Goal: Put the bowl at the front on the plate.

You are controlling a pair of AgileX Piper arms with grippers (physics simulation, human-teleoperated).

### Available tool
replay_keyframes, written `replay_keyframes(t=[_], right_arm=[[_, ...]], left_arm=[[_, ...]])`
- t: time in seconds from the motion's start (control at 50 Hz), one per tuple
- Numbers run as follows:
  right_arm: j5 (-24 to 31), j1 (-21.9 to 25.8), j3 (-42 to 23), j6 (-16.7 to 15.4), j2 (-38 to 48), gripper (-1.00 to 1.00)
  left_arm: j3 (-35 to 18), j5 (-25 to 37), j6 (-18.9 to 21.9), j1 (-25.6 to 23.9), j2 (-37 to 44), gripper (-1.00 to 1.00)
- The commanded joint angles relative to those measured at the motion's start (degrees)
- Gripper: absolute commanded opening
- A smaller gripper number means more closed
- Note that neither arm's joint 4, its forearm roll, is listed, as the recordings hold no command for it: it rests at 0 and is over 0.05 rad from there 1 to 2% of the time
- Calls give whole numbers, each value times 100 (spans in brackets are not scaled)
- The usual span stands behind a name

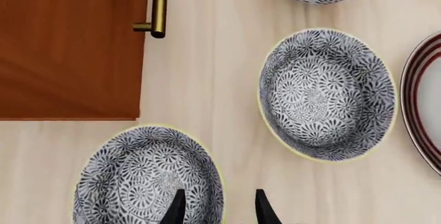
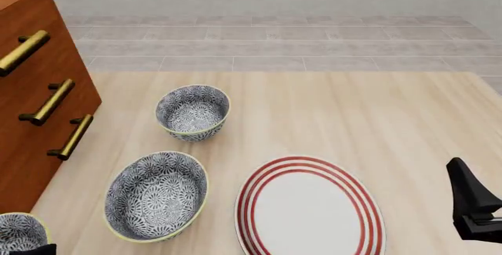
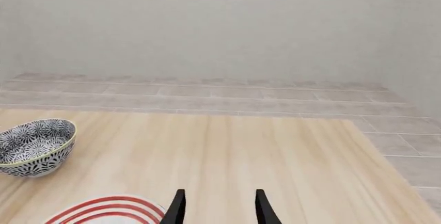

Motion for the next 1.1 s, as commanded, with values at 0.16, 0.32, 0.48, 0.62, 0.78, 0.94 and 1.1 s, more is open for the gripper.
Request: replay_keyframes(t=[0.16, 0.32, 0.48, 0.62, 0.78, 0.94, 1.1], right_arm=[[17, -10, 1, 6, -23, 100], [31, -33, -1, 32, -41, 100], [38, -48, -5, 50, -46, 100], [44, -40, -5, 43, -49, 100], [41, -34, -9, 26, -37, 100], [44, -31, -5, 17, -42, 100], [66, -32, 4, 12, -71, 100]], left_arm=[[685, -406, -181, 132, 59, 100], [545, -741, -42, 113, 319, 100], [742, -1257, -25, 152, 663, 100], [908, -1576, -60, 208, 915, 100], [1091, -1832, -150, 185, 1102, 100], [1189, -1883, -206, 192, 1138, 100], [1306, -2026, -237, 214, 1223, 100]])
